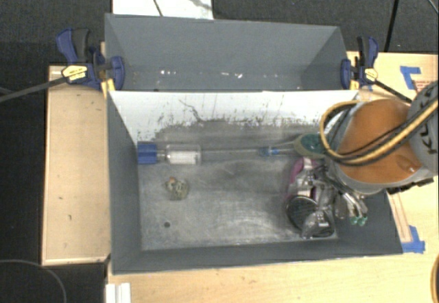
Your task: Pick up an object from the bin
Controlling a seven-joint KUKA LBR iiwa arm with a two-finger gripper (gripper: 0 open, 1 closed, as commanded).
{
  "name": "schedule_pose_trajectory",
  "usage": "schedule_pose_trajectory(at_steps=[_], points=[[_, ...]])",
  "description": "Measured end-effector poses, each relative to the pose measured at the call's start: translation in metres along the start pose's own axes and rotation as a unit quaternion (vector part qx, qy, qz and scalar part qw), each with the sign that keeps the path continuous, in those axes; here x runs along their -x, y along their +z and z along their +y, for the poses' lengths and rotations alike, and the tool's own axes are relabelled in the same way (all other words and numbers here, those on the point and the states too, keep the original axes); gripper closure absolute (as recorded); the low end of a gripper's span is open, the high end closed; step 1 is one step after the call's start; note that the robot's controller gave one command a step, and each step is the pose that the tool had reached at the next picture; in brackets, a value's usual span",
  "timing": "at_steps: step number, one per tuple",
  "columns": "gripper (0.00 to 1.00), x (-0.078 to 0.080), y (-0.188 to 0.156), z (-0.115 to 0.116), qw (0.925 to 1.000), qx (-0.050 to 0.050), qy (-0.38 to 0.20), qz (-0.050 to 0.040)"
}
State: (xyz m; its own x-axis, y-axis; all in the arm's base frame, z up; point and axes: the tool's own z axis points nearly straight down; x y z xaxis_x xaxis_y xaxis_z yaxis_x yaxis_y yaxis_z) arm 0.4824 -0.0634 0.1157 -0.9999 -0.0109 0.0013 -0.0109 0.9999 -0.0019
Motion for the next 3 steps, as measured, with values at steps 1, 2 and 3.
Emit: schedule_pose_trajectory(at_steps=[1,2,3], points=[[0.00,0.010,0.044,-0.053,0.9997,0.005,0.022,-0.0011],[1.00,0.012,0.041,-0.053,0.9997,0.003,0.023,-0.0046],[1.00,0.014,-0.096,-0.047,0.9987,0.000,-0.050,-0.0052]])
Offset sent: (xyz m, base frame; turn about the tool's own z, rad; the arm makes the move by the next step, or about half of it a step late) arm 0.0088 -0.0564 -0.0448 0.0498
